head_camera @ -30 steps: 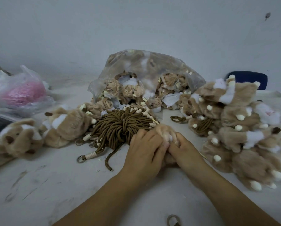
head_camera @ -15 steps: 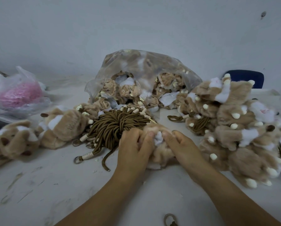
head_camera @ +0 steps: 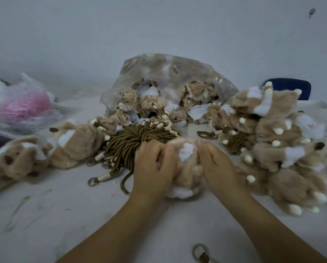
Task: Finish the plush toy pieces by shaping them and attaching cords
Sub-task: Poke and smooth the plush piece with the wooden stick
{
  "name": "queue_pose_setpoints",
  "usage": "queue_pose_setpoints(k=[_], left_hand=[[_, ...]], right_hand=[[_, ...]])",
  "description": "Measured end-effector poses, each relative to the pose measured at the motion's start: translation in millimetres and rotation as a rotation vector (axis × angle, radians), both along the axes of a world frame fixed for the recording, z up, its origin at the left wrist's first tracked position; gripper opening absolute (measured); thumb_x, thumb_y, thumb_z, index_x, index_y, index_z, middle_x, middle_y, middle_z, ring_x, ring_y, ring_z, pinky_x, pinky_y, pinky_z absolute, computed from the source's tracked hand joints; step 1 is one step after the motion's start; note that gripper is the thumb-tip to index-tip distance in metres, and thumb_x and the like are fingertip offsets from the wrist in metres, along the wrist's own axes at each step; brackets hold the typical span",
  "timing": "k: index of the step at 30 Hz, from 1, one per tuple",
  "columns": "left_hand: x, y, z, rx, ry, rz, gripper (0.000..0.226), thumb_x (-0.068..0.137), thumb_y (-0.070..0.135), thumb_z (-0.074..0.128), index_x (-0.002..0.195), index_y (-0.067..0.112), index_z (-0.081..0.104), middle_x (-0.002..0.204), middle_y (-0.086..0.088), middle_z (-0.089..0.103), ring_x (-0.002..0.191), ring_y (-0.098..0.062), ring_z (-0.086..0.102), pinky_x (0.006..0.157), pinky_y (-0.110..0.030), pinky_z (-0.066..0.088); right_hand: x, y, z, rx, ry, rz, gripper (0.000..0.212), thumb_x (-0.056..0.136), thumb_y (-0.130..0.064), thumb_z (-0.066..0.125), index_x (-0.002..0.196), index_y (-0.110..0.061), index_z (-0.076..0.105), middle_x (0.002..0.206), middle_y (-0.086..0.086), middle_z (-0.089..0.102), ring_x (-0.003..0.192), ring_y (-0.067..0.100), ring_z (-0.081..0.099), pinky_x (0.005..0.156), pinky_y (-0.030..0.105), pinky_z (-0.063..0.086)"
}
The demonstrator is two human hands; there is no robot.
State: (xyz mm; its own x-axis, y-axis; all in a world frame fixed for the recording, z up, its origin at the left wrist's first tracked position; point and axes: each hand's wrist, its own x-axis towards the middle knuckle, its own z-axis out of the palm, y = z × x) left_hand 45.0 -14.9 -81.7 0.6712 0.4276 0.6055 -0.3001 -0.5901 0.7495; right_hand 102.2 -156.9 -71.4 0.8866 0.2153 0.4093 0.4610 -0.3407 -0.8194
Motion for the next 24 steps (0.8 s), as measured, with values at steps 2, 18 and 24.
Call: queue_pose_setpoints(k=[2,18,24], left_hand=[[-1,-1,0,-0.039,0.005,-0.014,0.03,0.093,0.031,0.054,0.067,0.018,0.047,0.072,0.011,0.044,0.077,-0.009,0.046,0.069,-0.025,0.034],[8,-2,-7,-0.109,-0.008,-0.065,0.02,0.099,0.038,0.047,0.082,0.028,0.048,0.088,0.002,0.051,0.083,-0.004,0.049,0.072,-0.011,0.037],[2,-12,-11,-0.315,0.269,-0.464,0.081,0.086,0.082,0.026,0.064,0.016,0.066,0.064,0.0,0.068,0.053,-0.007,0.058,0.051,-0.021,0.045]], right_hand=[[-3,-3,1,-0.024,-0.017,-0.012,0.044,0.098,-0.042,0.038,0.077,-0.007,0.053,0.067,0.002,0.057,0.064,0.012,0.053,0.057,0.015,0.038],[3,-5,-1,0.147,0.012,-0.052,0.051,0.09,-0.057,0.034,0.084,-0.014,0.061,0.078,-0.002,0.066,0.078,0.006,0.061,0.074,0.025,0.047],[-2,-10,12,0.191,-0.244,-0.14,0.055,0.098,-0.056,0.03,0.081,-0.009,0.056,0.073,0.001,0.058,0.07,0.011,0.054,0.067,0.036,0.046]])
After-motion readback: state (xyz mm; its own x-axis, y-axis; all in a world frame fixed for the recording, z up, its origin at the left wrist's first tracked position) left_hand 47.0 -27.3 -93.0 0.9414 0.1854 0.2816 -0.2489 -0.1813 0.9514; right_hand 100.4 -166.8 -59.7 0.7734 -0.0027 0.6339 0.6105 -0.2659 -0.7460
